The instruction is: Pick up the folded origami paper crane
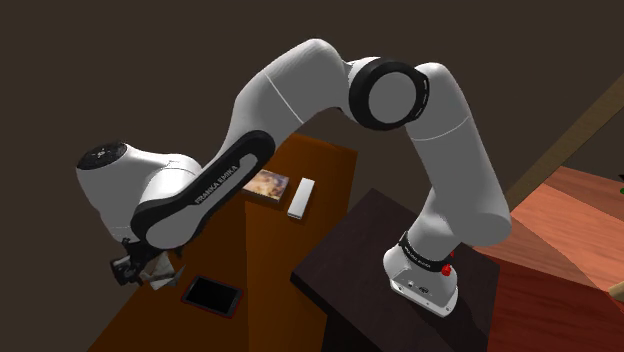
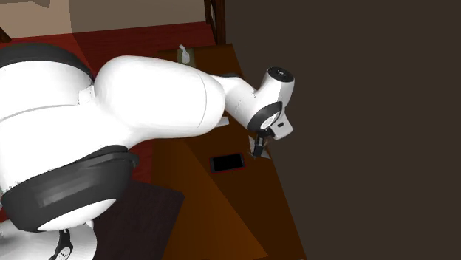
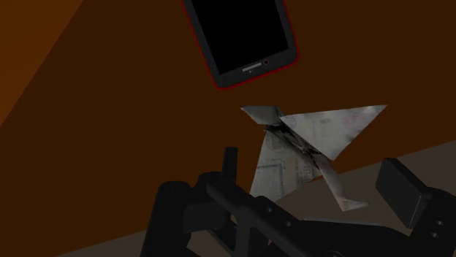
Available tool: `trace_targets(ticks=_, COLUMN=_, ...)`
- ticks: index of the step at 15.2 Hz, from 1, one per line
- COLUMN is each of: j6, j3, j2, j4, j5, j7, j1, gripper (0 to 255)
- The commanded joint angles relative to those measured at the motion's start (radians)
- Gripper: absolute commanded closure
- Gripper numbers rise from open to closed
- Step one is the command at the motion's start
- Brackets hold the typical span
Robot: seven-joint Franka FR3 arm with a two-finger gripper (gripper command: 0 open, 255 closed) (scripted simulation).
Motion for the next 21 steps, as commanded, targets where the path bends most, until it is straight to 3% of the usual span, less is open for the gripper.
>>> trace_targets(ticks=1, j6=0.006, j3=-0.009, j2=0.031, j4=0.025, j5=-0.007, j7=0.001, j1=0.010, gripper=0)
trace_targets(ticks=8, j6=0.045, j3=-0.028, j2=0.086, j4=0.040, j5=-0.025, j7=0.008, j1=0.024, gripper=0)
trace_targets(ticks=9, j6=0.046, j3=-0.028, j2=0.085, j4=0.039, j5=-0.025, j7=0.008, j1=0.023, gripper=255)
trace_targets(ticks=21, j6=0.025, j3=-0.017, j2=0.056, j4=0.031, j5=-0.016, j7=0.005, j1=0.016, gripper=255)
